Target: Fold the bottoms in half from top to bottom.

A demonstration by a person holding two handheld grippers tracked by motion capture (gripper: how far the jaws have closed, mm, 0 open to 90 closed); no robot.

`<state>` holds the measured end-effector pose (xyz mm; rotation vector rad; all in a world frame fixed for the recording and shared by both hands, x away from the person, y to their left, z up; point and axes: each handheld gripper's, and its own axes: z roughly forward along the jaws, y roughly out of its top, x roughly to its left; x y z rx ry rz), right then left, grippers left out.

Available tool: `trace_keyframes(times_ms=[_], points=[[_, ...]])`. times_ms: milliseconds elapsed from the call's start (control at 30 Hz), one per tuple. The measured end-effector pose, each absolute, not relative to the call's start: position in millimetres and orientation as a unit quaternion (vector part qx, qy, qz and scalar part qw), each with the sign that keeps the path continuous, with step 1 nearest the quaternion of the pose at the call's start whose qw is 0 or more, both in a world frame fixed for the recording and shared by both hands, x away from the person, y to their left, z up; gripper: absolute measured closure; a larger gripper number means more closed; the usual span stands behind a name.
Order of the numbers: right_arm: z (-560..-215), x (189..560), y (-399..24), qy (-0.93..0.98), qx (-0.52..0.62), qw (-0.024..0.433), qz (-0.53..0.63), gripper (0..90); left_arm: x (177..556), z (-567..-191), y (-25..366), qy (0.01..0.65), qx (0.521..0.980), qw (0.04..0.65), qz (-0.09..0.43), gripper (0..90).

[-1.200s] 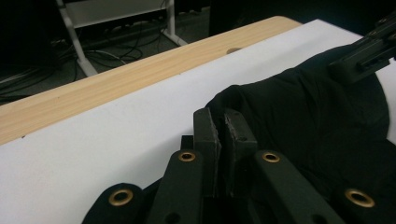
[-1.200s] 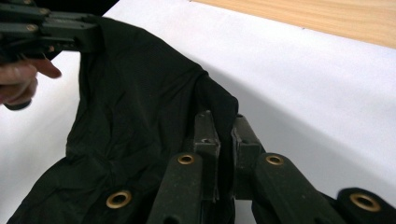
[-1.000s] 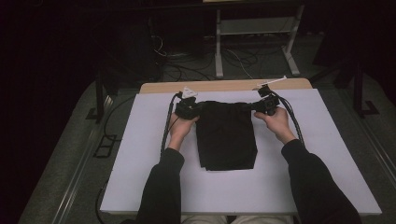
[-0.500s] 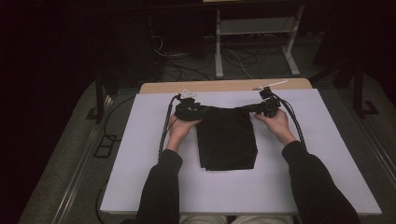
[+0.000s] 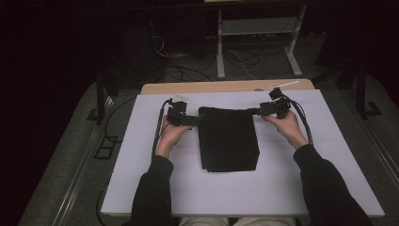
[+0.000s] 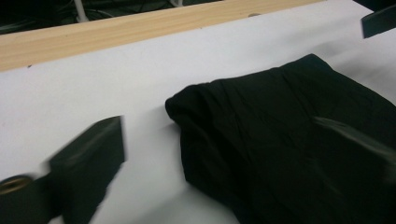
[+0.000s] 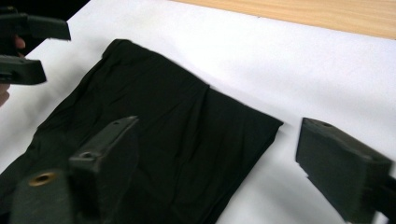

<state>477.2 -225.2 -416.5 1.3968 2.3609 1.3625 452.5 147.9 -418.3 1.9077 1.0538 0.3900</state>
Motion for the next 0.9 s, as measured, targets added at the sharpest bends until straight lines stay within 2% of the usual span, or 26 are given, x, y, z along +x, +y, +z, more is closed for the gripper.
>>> trace_keyframes(times_ms=[100,433,900], points=[[-416,469,-227,0.776,0.451,0.042,0.439,5.3,447,-415,153,0.429,0.763,0.459,0.152,0.0],[-420,447,-239,0.774,0.446,0.035,0.448,0.0,425,-414,157,0.42,0.765,0.461,0.16,0.0],[-425,411,-249,0.78,0.441,0.04,0.443,0.0,403,-414,164,0.404,0.767,0.473,0.158,0.0]])
